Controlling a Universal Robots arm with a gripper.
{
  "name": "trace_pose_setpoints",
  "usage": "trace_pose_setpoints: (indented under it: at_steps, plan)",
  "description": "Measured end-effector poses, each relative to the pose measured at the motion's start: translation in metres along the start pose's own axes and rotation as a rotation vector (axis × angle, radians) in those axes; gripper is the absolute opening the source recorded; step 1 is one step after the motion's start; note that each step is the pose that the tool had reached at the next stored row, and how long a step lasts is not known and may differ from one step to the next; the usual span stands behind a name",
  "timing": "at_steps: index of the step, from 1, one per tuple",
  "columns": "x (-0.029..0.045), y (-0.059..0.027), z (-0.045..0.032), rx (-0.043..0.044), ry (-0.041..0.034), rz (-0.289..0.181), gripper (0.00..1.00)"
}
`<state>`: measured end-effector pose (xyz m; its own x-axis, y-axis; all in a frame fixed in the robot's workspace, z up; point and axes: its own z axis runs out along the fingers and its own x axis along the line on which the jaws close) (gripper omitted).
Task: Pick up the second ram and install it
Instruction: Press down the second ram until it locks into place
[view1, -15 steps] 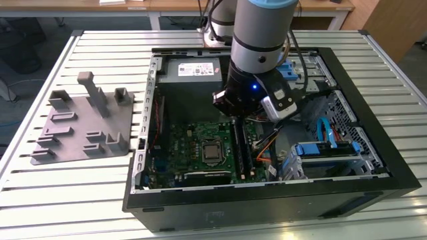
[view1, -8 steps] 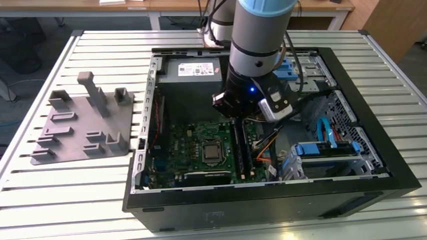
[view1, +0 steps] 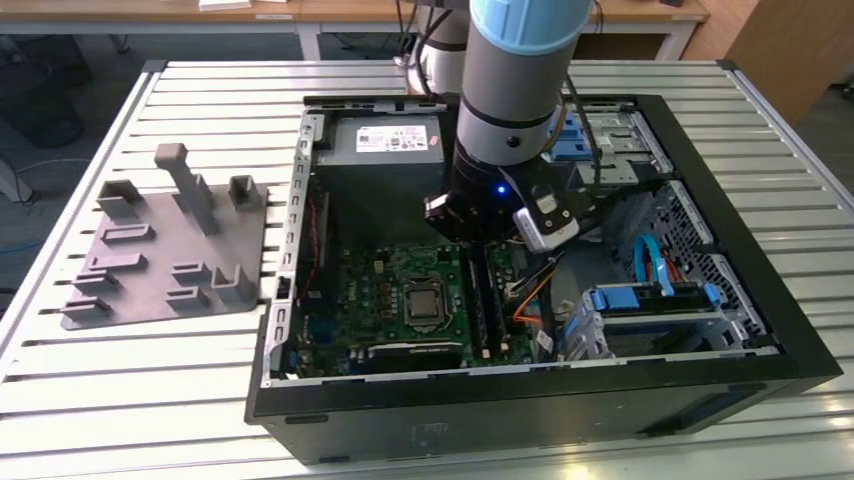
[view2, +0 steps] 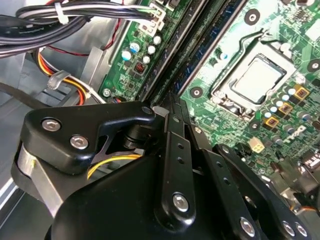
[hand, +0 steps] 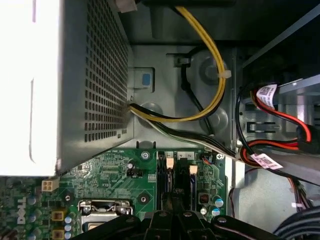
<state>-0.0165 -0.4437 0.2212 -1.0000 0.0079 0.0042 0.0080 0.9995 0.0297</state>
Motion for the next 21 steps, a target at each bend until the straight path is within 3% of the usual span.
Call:
trace_pose_setpoints:
  at_steps: [7, 9, 12, 14, 18, 21]
  plan:
    - [0.0, -0.0002, 0.0058, 0.0004, -0.0005, 0.0, 0.1]
    - [-0.0001, 0.0003, 0.0024, -0.003, -0.0029, 0.0, 0.1]
    - [0.0001, 0.0003, -0.0092, 0.0001, -0.0018, 0.0, 0.1]
    - [0.0001, -0.0007, -0.0091, -0.0002, -0.002, 0.0, 0.1]
    - [0.0, -0.0137, -0.009, 0.0042, -0.0017, 0.0, 0.1]
    - [0.0, -0.0234, -0.0087, 0.0138, -0.0013, 0.0, 0.1]
